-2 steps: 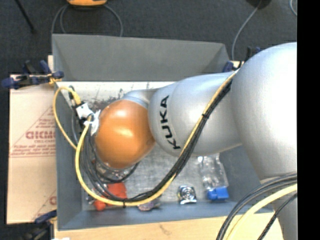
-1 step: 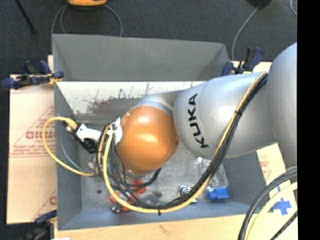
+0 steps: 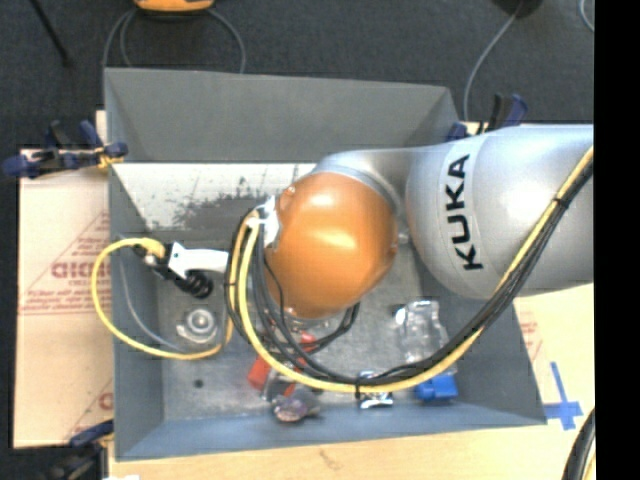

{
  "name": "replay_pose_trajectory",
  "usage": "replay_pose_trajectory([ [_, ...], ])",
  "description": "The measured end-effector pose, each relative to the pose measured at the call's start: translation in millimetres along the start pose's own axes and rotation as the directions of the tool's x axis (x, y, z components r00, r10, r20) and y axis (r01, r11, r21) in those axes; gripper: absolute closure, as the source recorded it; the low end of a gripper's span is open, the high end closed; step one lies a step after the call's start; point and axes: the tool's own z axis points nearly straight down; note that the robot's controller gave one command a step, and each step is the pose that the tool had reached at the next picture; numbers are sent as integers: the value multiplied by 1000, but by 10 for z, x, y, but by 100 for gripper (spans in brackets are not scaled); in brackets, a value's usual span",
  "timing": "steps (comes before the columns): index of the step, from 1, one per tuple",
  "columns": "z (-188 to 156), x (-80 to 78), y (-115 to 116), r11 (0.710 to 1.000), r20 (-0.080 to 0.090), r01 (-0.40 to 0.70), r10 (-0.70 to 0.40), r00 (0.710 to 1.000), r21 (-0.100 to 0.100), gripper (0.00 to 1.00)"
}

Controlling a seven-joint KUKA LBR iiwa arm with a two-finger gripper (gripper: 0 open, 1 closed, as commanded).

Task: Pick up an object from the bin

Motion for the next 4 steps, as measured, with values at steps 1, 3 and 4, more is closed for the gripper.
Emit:
replay_pose_trajectory([
  [1,784,77,305,987,-10,-163,163,987,9,0],
  [3,778,74,299,986,-9,-164,164,986,8,100],
  [4,778,74,299,986,-9,-166,166,986,8,100],
])
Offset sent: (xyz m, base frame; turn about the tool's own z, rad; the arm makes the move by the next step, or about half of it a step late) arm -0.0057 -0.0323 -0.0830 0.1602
